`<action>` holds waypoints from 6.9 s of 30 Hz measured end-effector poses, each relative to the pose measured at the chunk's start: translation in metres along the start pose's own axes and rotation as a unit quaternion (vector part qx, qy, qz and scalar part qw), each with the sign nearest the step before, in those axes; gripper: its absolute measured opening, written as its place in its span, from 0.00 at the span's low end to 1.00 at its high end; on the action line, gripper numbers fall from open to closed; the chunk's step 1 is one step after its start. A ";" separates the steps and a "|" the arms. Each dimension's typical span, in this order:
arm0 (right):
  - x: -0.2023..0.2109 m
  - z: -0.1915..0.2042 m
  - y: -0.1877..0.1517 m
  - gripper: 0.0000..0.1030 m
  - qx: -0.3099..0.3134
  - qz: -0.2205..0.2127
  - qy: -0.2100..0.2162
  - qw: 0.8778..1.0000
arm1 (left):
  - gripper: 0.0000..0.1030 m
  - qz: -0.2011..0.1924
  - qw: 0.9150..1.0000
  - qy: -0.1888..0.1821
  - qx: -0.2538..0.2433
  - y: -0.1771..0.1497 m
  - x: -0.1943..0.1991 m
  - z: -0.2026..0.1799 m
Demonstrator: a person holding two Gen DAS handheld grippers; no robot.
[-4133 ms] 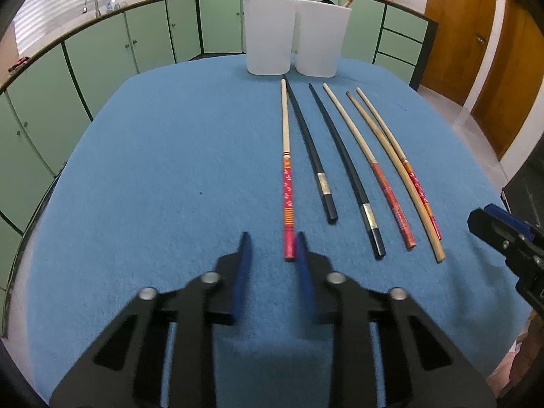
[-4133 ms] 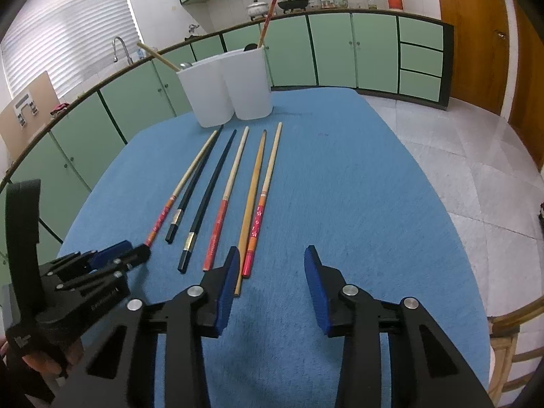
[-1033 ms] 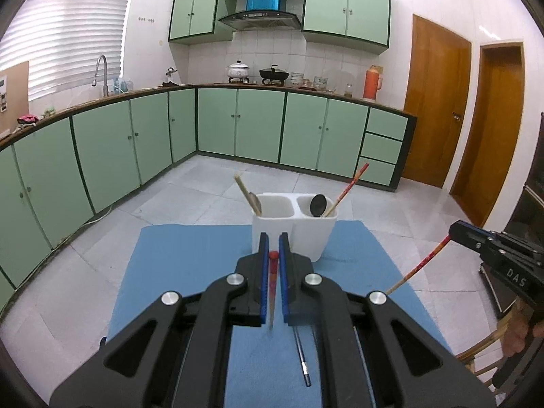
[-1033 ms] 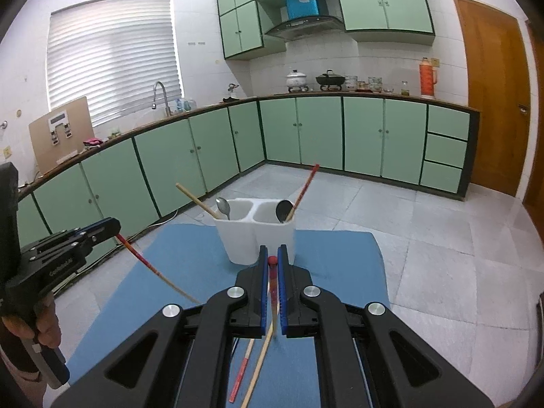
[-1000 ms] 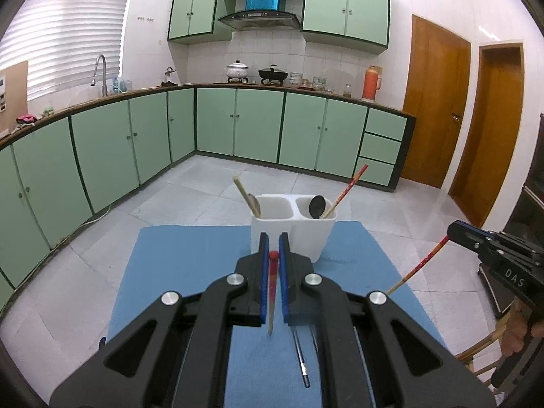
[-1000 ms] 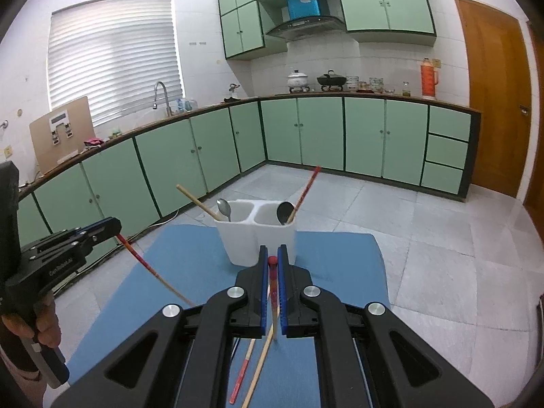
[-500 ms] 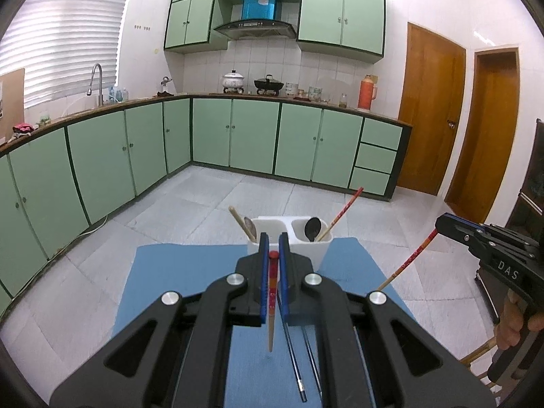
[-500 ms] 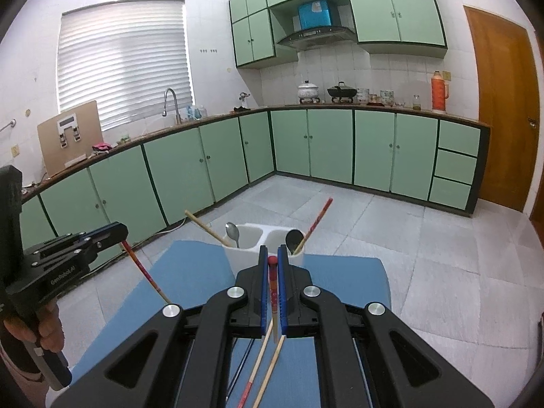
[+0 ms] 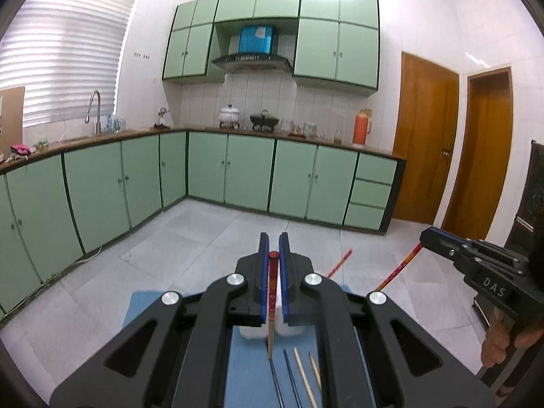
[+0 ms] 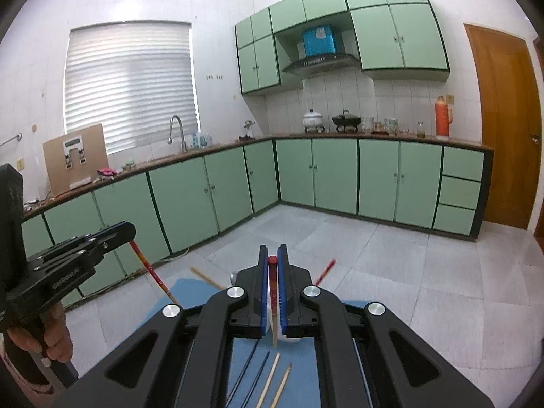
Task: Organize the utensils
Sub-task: 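Lower both chopsticks into the white holder, then open both tools to release the chopsticks and withdraw toward the cloth, then move the right tool to the plain wooden chopstick and grasp it, then grasp a black chopstick with the left tool while the right tool holds the wooden one, then lift both chopsticks, carry them to the white holder and lower them in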
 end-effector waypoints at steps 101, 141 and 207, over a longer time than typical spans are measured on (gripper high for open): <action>0.011 0.042 -0.312 0.47 -0.017 0.221 -0.085 0.972 | 0.83 0.249 0.967 0.057 0.008 -0.290 0.025 0.044; 0.002 0.021 -0.308 0.06 -0.022 0.204 -0.118 0.972 | 0.76 0.273 0.961 0.037 0.028 -0.300 -0.014 0.019; 0.036 0.003 -0.120 0.06 -0.060 0.061 -0.053 0.995 | 0.05 0.085 0.996 -0.005 -0.002 -0.115 0.023 -0.014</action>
Point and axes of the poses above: each gripper's, at about its wrist camera, not at the fingertips, and x roughly against the way its jaws point, z to its left, y to its top, the point moved 5 cm from there along -x, roughly the way its jaws point, and after that the axes turned 5 degrees about -y, right-handed, at the moved point
